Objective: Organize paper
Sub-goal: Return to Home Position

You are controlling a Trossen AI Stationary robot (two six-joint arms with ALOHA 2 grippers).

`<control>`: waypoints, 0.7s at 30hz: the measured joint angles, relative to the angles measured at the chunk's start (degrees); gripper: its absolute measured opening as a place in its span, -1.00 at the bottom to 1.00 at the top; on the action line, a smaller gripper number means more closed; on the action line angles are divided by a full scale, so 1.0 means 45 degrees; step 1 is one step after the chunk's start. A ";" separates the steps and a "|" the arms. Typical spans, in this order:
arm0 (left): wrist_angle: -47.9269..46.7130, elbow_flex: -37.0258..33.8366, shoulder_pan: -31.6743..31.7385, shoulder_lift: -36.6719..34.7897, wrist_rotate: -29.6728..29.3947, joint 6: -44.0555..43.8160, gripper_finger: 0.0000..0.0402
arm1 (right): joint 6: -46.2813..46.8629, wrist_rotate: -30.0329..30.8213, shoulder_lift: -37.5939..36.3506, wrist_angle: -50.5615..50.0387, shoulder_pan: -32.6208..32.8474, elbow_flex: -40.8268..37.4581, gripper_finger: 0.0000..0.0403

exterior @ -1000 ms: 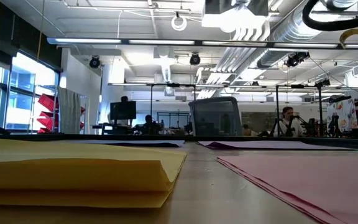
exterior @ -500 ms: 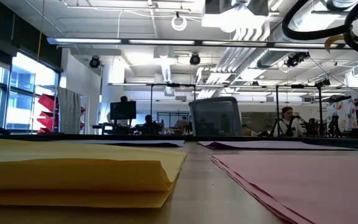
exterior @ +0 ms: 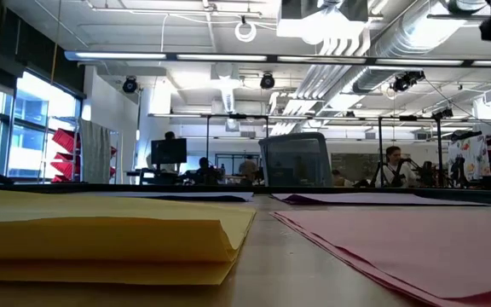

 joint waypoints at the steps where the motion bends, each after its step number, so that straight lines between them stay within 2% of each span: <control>1: -0.0310 0.0270 0.0008 -0.0135 -0.0091 0.0112 -1.00 | -0.0072 0.0058 0.0000 0.0009 0.0064 0.0173 -1.00; 5: -0.1785 0.1467 0.0056 -0.0537 -0.0415 0.0533 -1.00 | -0.0253 0.0802 -0.0262 -0.0356 0.0239 0.0508 -1.00; 8: -0.2759 0.2766 0.0056 -0.0717 -0.1129 0.1170 -1.00 | -0.0775 0.1790 -0.1008 -0.0315 0.0275 0.0637 -1.00; 14: -0.3112 0.5600 0.0557 -0.1080 -0.2211 0.3711 -1.00 | -0.3871 0.3136 -0.3247 0.0014 -0.0024 0.0639 -1.00; 18: -0.3093 0.7409 0.0916 -0.1411 -0.3698 0.5548 -1.00 | -0.4227 0.3362 -0.4919 -0.0108 -0.0380 0.0639 -1.00; 21: -0.3046 0.8596 0.1171 -0.1749 -0.4981 0.6928 -1.00 | -0.6608 0.4468 -0.6158 0.0504 -0.0477 0.0643 -1.00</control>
